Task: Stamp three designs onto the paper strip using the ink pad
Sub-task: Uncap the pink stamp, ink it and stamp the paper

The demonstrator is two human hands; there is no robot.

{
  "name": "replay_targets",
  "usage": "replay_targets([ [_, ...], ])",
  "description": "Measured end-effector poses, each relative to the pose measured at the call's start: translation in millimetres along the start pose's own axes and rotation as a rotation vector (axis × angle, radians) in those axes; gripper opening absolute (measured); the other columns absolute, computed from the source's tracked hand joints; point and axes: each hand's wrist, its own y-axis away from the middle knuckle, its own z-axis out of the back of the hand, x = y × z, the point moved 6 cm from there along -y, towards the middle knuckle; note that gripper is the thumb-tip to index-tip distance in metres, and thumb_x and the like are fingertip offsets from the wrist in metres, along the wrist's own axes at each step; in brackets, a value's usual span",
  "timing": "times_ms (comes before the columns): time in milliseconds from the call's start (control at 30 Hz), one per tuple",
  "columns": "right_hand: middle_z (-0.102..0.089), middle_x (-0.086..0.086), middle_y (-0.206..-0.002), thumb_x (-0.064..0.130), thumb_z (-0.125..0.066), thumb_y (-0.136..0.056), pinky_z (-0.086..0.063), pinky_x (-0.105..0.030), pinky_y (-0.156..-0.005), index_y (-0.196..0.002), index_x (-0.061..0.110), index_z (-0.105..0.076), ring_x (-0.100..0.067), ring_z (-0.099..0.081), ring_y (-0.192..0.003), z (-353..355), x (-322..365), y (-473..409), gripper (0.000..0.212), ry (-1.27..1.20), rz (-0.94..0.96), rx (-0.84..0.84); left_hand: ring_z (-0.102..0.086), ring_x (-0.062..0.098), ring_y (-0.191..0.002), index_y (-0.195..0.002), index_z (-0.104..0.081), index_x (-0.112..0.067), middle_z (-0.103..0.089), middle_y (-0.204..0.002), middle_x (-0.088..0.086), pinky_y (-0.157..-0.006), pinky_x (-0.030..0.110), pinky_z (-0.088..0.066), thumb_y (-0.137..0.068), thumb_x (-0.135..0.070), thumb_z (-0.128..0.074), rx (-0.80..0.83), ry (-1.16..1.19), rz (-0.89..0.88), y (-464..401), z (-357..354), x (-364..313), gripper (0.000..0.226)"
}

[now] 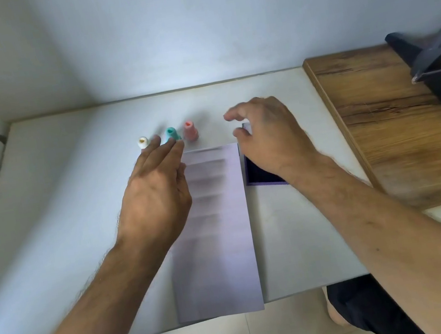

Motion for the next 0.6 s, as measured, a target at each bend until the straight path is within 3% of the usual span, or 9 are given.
replay_targets([
  [233, -0.066, -0.004, -0.115, 0.031, -0.050, -0.095, -0.050, -0.039, -0.086, -0.128, 0.022, -0.060, -0.026, -0.048, -0.116, -52, 45, -42, 0.036, 0.120, 0.061, 0.077, -0.044, 0.034, -0.136, -0.129, -0.059, -0.002, -0.062, -0.132, 0.012, -0.110, 0.034, -0.032, -0.090, 0.005, -0.050, -0.079, 0.029, 0.051, -6, 10, 16, 0.040],
  [400, -0.069, -0.004, -0.094, 0.025, -0.056, -0.088, -0.046, -0.031, -0.073, -0.101, 0.020, -0.072, -0.027, -0.053, -0.101, -59, 44, -49, 0.022, 0.193, 0.000, 0.076, -0.045, 0.031, -0.135, -0.130, -0.058, -0.005, -0.063, -0.130, 0.009, -0.107, 0.028, -0.032, -0.090, 0.006, -0.051, -0.102, 0.076, 0.098, -9, 22, 27, 0.043],
  [500, -0.068, 0.004, -0.071, 0.029, -0.065, -0.079, -0.044, -0.026, -0.059, -0.074, 0.018, -0.070, -0.019, -0.058, -0.075, -41, 47, -38, 0.013, -0.150, -0.140, -0.032, -0.054, 0.019, -0.124, -0.135, -0.055, -0.022, -0.060, -0.134, -0.002, -0.100, 0.024, -0.040, -0.090, -0.009, -0.061, -0.099, 0.174, 0.226, -6, 32, 36, 0.048],
  [600, -0.075, 0.007, -0.077, 0.031, -0.076, -0.072, -0.052, -0.020, -0.063, -0.076, 0.018, -0.076, -0.006, -0.065, -0.066, -33, 63, -10, 0.014, -0.627, -0.316, 0.074, -0.061, 0.006, -0.107, -0.133, -0.055, -0.033, -0.061, -0.128, -0.013, -0.089, 0.016, -0.045, -0.084, -0.021, -0.074, -0.056, 0.406, 0.331, 1, 37, 43, 0.054],
])
